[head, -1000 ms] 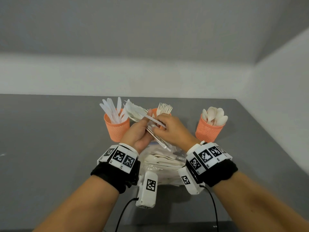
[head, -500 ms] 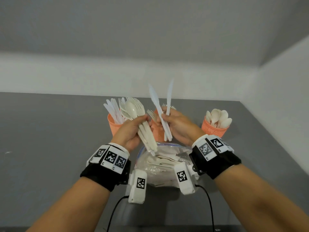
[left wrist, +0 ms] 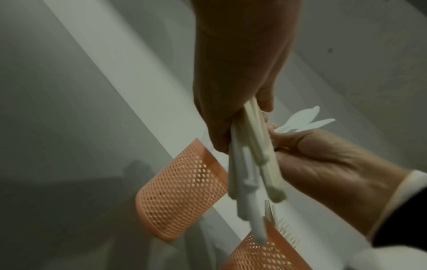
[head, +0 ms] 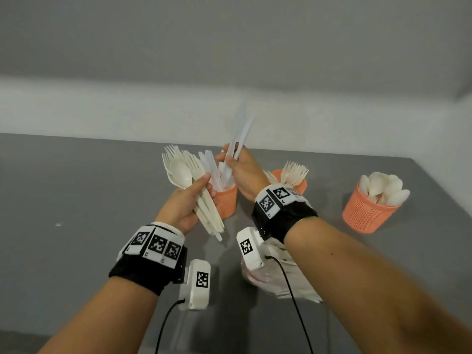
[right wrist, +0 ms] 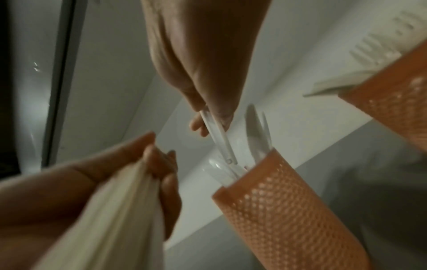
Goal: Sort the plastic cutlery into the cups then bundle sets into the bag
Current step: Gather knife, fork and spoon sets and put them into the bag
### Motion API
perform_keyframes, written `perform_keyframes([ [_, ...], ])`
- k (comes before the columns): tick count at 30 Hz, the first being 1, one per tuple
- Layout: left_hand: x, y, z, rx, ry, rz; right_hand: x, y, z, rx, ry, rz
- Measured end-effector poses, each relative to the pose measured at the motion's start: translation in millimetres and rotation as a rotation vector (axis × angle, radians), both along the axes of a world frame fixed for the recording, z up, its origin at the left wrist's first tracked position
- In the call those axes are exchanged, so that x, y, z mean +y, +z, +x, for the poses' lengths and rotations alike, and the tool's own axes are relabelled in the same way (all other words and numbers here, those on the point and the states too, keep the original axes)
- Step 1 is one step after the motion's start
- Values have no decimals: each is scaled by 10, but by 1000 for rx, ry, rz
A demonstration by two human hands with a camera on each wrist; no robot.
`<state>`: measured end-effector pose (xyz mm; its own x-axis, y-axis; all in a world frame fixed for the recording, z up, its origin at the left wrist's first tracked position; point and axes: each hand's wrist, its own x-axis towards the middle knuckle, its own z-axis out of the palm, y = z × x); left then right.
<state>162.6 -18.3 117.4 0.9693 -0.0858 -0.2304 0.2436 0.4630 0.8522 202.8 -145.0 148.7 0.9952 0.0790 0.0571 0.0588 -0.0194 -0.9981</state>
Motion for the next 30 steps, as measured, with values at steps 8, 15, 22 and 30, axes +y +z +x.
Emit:
perform_keyframes([
  [8, -19, -4, 78, 66, -118, -76, -14, -85, 137, -184, -89, -286],
  [15, -257, 173, 106, 32, -253, -161, -302, 191, -250, -382, -84, -487],
  [22, -643, 265, 7, 88, -332, -222, -684, 143, -433, -278, -37, -694],
  [30, -1002, 251, -88, 33, -334, -208, -1031, 135, -507, -127, -37, -698],
])
